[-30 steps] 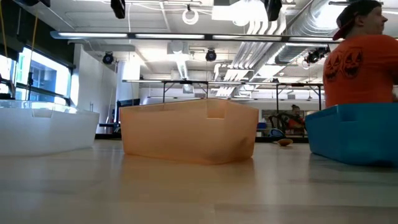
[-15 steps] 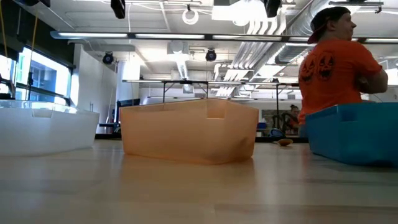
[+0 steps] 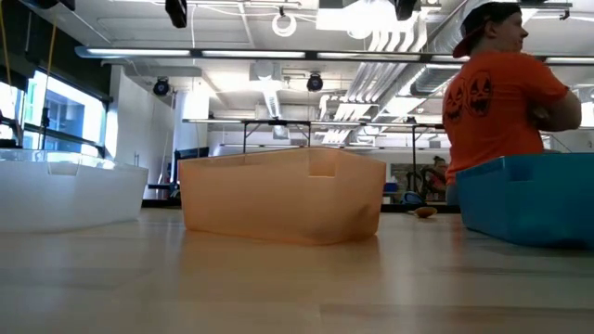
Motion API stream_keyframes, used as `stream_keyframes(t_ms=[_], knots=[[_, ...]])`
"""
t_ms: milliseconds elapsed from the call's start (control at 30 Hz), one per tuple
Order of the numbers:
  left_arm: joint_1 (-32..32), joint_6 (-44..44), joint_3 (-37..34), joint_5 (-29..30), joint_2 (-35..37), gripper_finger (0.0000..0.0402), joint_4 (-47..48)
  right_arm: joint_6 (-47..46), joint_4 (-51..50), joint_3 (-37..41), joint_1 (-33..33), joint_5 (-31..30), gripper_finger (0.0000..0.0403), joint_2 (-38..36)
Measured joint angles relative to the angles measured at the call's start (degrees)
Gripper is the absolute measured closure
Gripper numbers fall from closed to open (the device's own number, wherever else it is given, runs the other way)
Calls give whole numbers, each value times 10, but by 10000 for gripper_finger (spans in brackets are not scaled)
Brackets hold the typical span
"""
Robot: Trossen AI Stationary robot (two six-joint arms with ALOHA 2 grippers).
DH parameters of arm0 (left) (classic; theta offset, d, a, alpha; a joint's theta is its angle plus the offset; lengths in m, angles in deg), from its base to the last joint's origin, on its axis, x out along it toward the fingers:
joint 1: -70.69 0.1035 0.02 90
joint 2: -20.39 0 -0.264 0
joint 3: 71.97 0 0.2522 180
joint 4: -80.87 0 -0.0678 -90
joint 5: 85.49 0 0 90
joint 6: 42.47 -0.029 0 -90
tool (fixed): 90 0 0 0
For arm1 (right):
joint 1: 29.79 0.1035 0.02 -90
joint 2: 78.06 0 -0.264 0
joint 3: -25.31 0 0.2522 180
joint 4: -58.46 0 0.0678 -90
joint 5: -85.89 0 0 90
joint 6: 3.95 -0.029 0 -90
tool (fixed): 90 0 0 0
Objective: Sort silverware by color (type)
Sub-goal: Put the top right gold spoon into the transparent bin
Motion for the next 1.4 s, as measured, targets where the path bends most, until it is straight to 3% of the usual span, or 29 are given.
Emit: stream_keyframes(t_ms=[533, 933, 1033, 1133, 1267, 1400], knots=[[0, 0, 0, 0, 0, 401, 0, -6, 18, 0, -32, -1, 403, 0], [0, 0, 0, 10, 0, 401, 0, -83, 3, 0, -73, -16, 402, 0], [0, 0, 0, 23, 0, 401, 0, -175, -98, 0, -111, -59, 402, -7], [0, 0, 0, 33, 0, 401, 0, -257, -245, -5, -178, -50, 402, -16], [0, 0, 0, 33, 0, 402, 0, -265, -406, -34, -259, 10, 390, -6], [0, 0, 0, 33, 0, 402, -2, -251, -516, -57, -328, 30, 333, 21]])
